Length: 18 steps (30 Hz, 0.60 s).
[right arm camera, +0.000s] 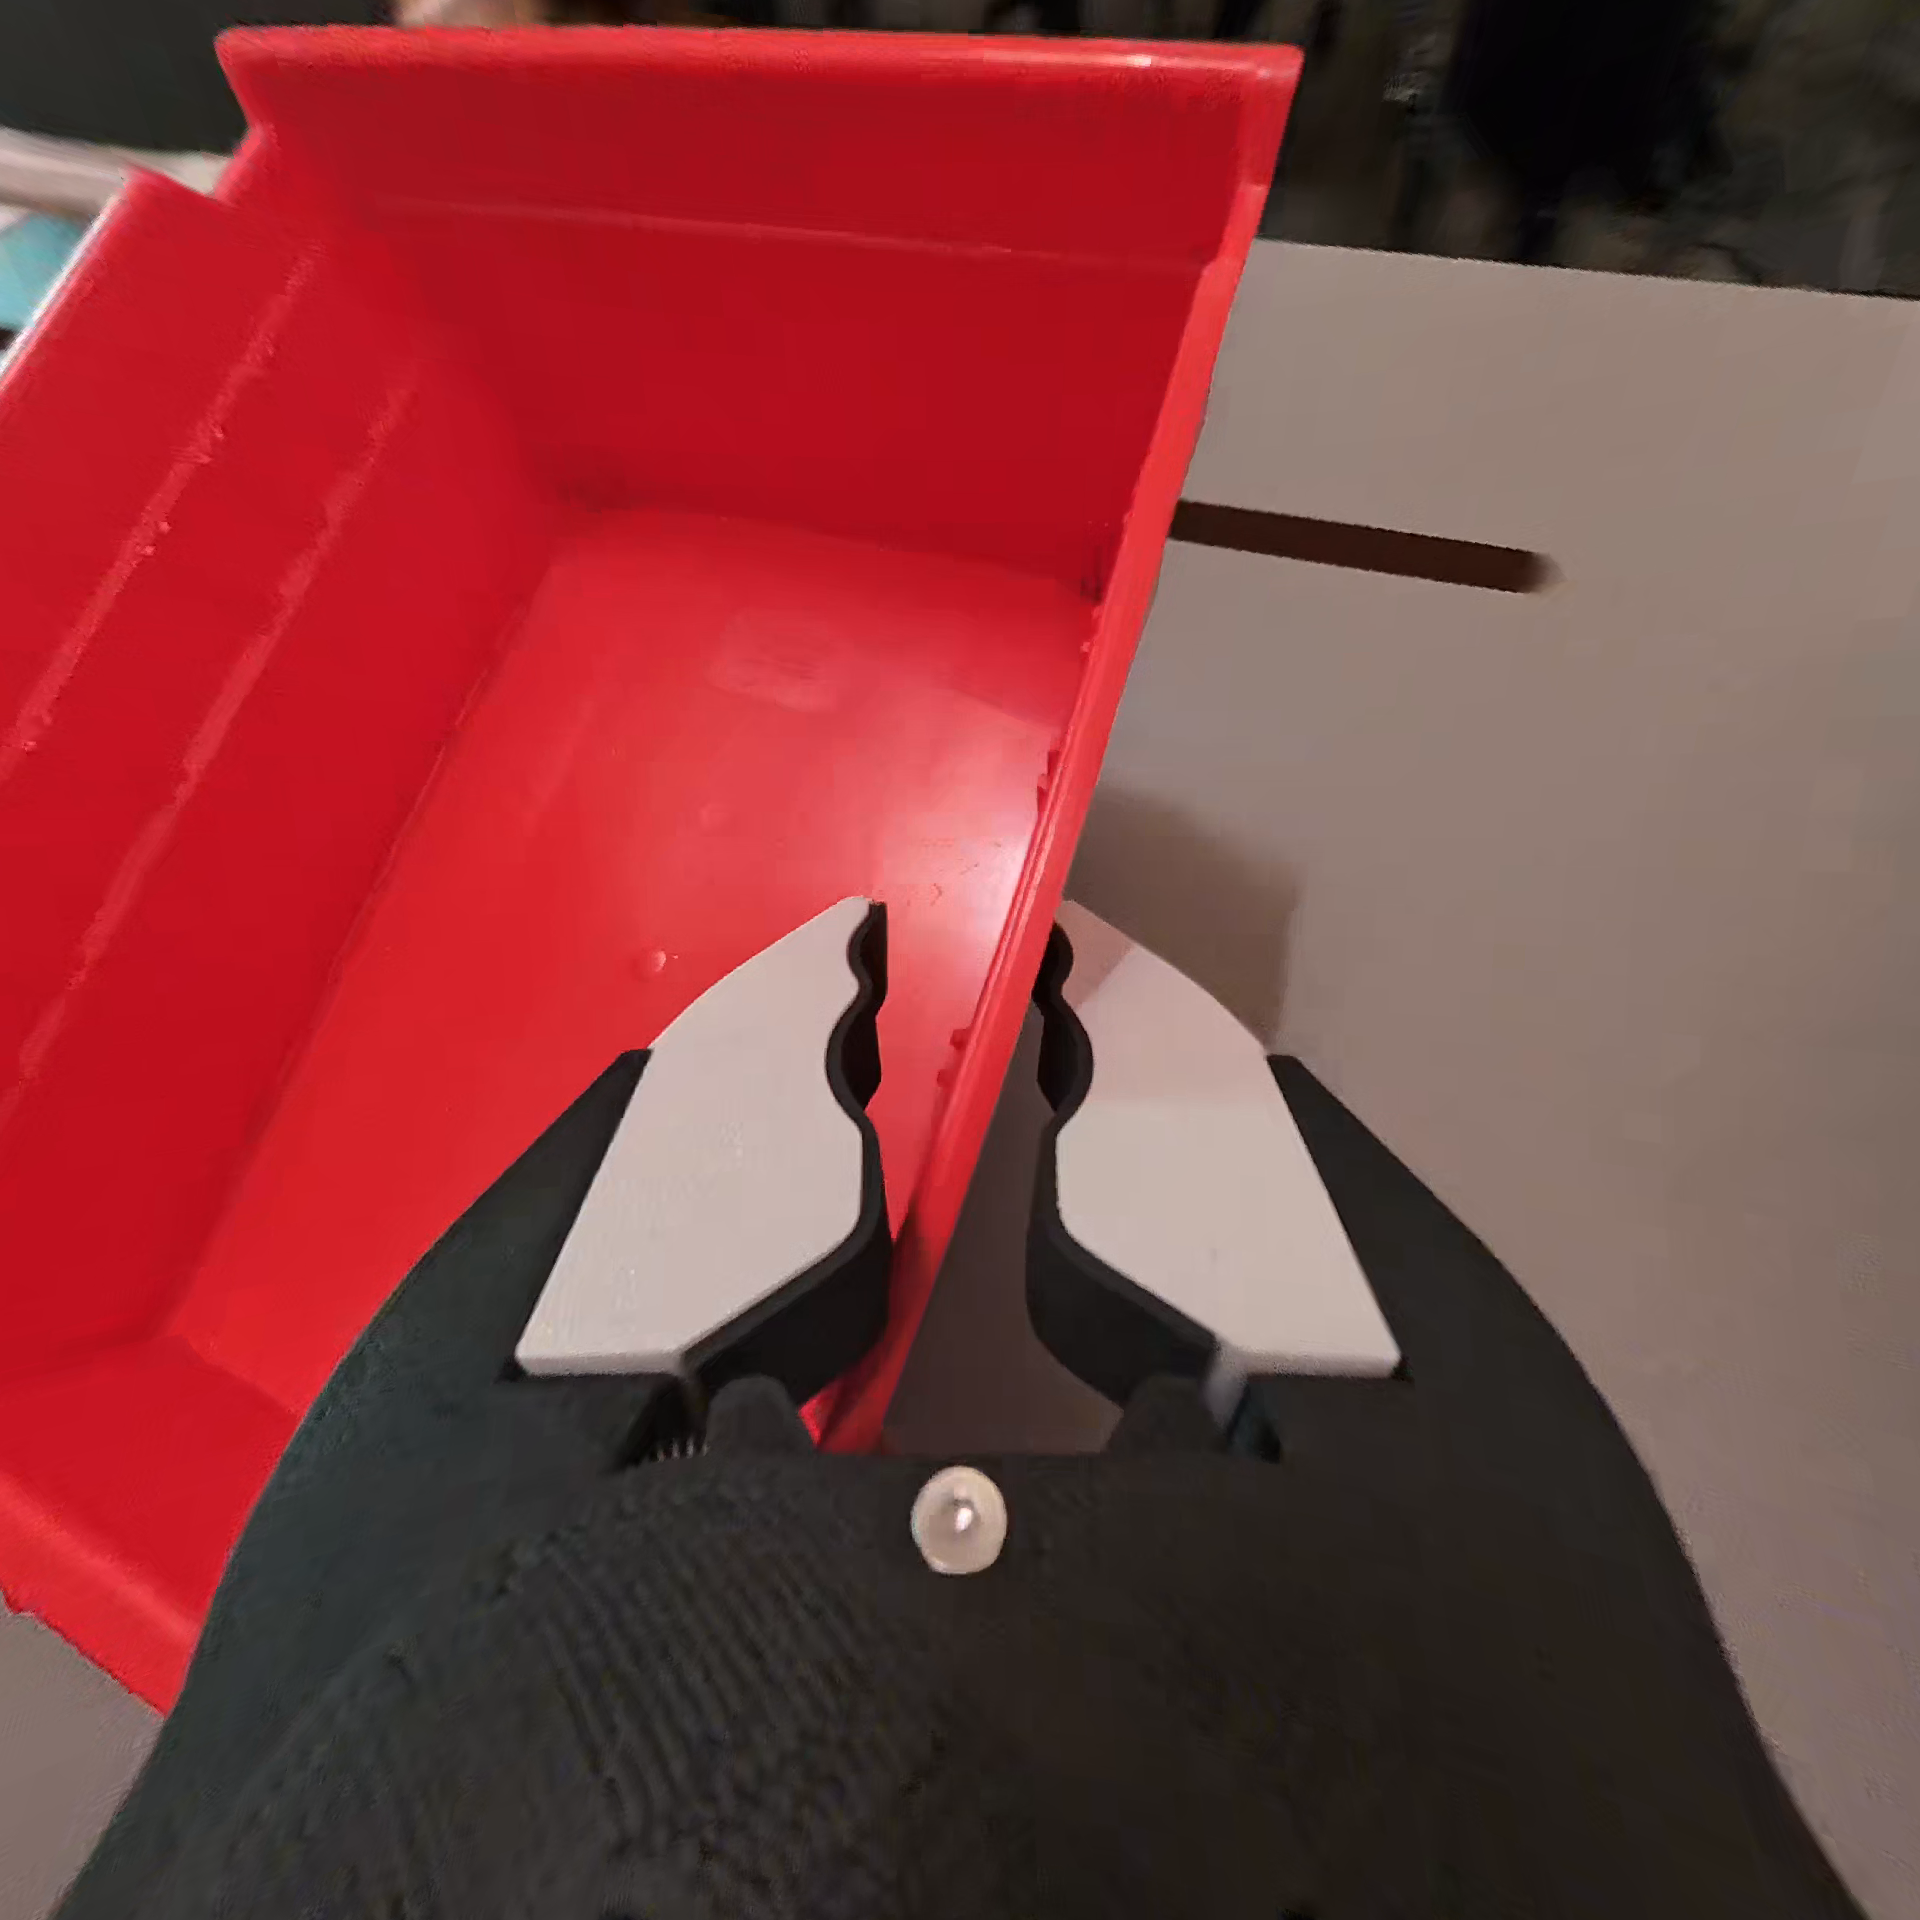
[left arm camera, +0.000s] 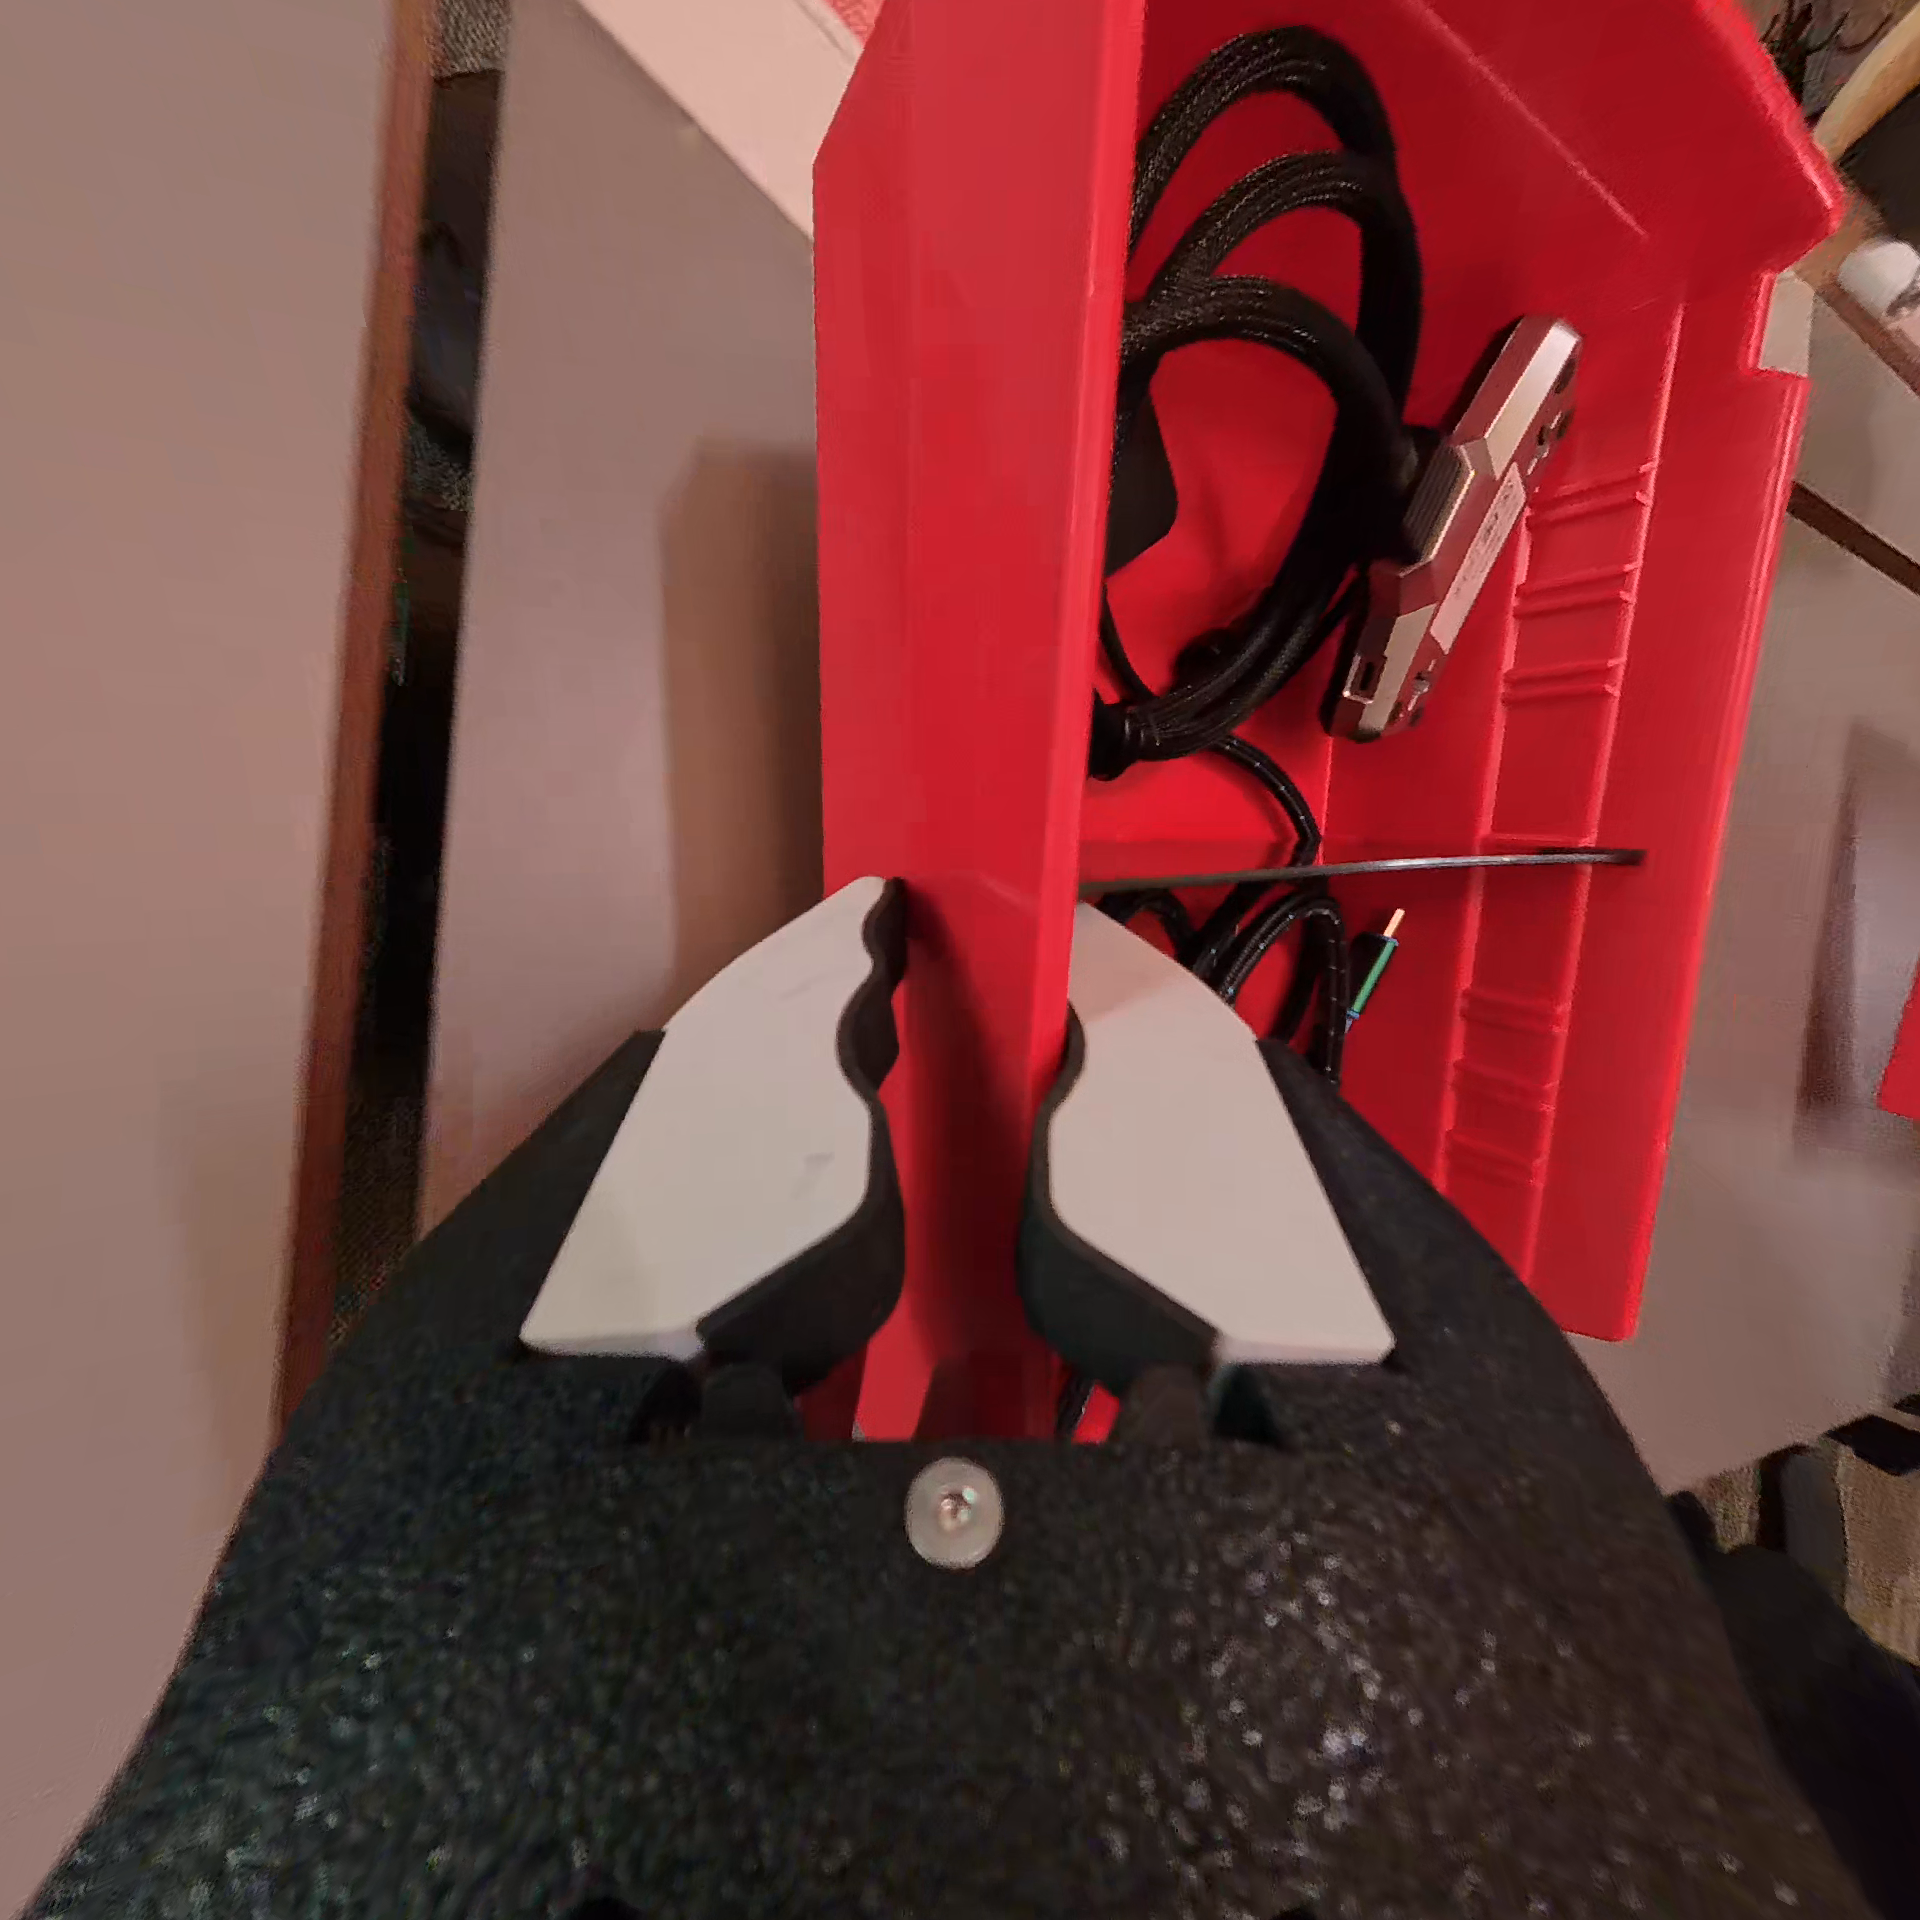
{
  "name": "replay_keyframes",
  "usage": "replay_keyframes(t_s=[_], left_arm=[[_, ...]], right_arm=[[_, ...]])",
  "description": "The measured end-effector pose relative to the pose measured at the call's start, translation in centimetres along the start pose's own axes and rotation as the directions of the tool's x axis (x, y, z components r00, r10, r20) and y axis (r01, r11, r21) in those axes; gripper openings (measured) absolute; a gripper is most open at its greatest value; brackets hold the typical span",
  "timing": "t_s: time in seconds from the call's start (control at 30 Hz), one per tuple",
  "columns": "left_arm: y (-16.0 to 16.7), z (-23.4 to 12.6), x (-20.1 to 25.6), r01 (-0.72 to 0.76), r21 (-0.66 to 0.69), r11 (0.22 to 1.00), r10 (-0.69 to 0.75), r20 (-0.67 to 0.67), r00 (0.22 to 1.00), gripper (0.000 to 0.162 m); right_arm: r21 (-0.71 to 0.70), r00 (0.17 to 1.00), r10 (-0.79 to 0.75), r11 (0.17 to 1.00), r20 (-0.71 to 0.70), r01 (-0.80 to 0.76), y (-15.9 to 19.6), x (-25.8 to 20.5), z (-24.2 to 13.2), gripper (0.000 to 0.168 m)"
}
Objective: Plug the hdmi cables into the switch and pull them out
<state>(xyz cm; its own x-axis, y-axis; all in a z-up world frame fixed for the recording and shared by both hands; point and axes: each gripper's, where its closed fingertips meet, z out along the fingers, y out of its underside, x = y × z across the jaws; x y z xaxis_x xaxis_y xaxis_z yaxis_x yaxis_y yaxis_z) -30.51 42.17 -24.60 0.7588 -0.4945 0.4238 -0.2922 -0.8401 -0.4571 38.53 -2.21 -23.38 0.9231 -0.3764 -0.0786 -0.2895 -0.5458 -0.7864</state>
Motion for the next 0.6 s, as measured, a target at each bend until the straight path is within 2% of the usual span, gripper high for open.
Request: replay_keyframes(t_s=[0.1, 0.23, 0.4, 0.53, 0.6], left_arm=[[-1.9, 3.5, 2.0, -0.008, -0.022, 1.0, 0.008, 0.013, 1.0, 0.02], [-3.8, 6.7, 4.1, -0.015, -0.043, 0.999, 0.015, 0.005, 1.0, 0.02], [-4.1, 9.2, 5.2, -0.006, -0.087, 0.996, 0.007, 0.003, 1.0, 0.02], [-3.6, 10.4, 5.5, 0.022, -0.106, 0.994, -0.023, -0.007, 1.0, 0.02], [-3.3, 10.9, 5.4, 0.034, -0.11, 0.993, -0.034, -0.006, 0.999, 0.02]], right_arm=[[0.039, 0.997, 0.046, 0.998, -0.069, -0.044, 0.1, 5.5, -2.1, 0.027], [0.086, 0.994, 0.079, 0.994, -0.075, -0.072, -0.2, 10.4, -2.7, 0.027], [0.043, 0.991, 0.108, 0.994, -0.079, -0.105, 1.2, 15.2, -0.2, 0.028], [-0.083, 0.993, 0.075, 0.993, -0.093, -0.083, 3.1, 17.0, 2.9, 0.027], [-0.136, 0.996, 0.006, 0.991, -0.089, -0.018, 3.7, 17.2, 4.2, 0.024]])
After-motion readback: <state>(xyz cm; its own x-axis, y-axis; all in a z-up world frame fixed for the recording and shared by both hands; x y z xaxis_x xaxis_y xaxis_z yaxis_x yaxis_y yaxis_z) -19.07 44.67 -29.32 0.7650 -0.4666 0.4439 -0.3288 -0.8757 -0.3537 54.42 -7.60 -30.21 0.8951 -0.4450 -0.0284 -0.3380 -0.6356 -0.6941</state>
